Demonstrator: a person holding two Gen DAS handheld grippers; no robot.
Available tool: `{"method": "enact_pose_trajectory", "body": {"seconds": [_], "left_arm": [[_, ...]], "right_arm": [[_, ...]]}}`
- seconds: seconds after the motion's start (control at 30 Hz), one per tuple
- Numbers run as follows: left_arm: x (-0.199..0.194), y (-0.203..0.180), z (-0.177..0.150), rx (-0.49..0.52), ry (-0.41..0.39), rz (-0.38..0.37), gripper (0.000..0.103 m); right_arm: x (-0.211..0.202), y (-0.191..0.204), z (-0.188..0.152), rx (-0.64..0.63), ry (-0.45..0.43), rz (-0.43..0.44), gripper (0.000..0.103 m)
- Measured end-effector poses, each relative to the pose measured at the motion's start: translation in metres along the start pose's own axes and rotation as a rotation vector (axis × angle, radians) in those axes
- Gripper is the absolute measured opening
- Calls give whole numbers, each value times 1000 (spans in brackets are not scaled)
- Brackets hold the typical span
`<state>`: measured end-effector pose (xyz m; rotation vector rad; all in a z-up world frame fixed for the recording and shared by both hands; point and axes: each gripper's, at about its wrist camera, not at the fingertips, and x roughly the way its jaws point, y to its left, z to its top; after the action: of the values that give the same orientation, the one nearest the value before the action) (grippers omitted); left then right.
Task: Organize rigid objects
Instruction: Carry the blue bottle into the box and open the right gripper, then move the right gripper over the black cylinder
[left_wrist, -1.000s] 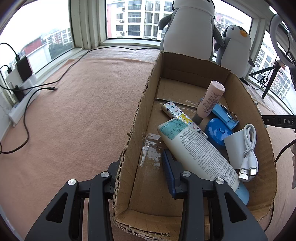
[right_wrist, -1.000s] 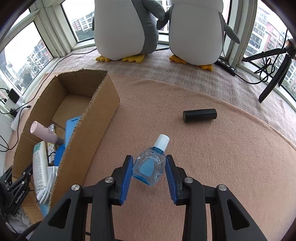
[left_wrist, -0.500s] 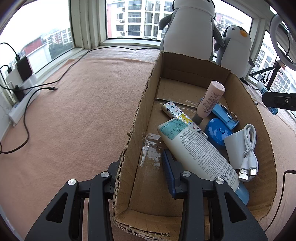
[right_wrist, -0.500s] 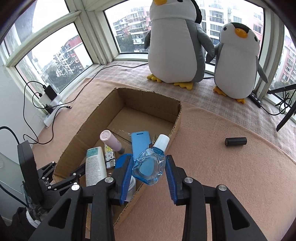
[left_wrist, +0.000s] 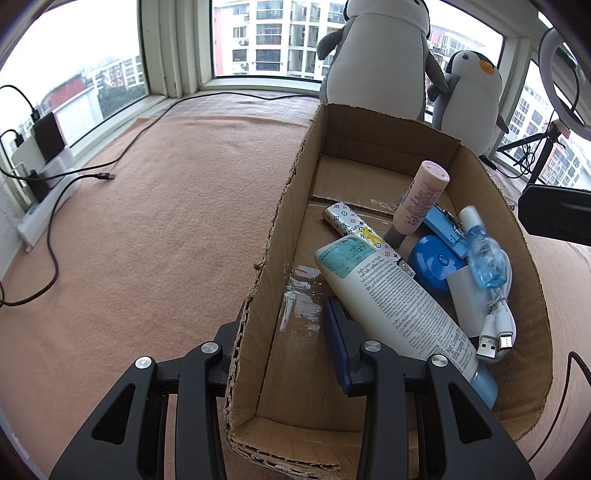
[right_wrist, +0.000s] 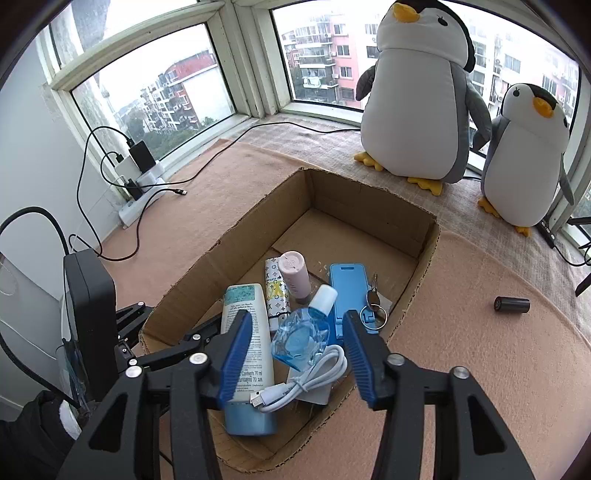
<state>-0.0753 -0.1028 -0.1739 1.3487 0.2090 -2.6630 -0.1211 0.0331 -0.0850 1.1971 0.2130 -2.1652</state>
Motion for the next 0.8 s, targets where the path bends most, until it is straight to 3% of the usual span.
{"method": "enact_pose_trajectory", "body": {"seconds": [0.47,0.8], "left_arm": [[0,0,-1,-1,0,0,36],[0,0,-1,-1,0,-1,36]], "right_arm": [[-13,-25,-1,70,-36,-17,67],[-24,-84,-4,201,-53,-80,67]]}}
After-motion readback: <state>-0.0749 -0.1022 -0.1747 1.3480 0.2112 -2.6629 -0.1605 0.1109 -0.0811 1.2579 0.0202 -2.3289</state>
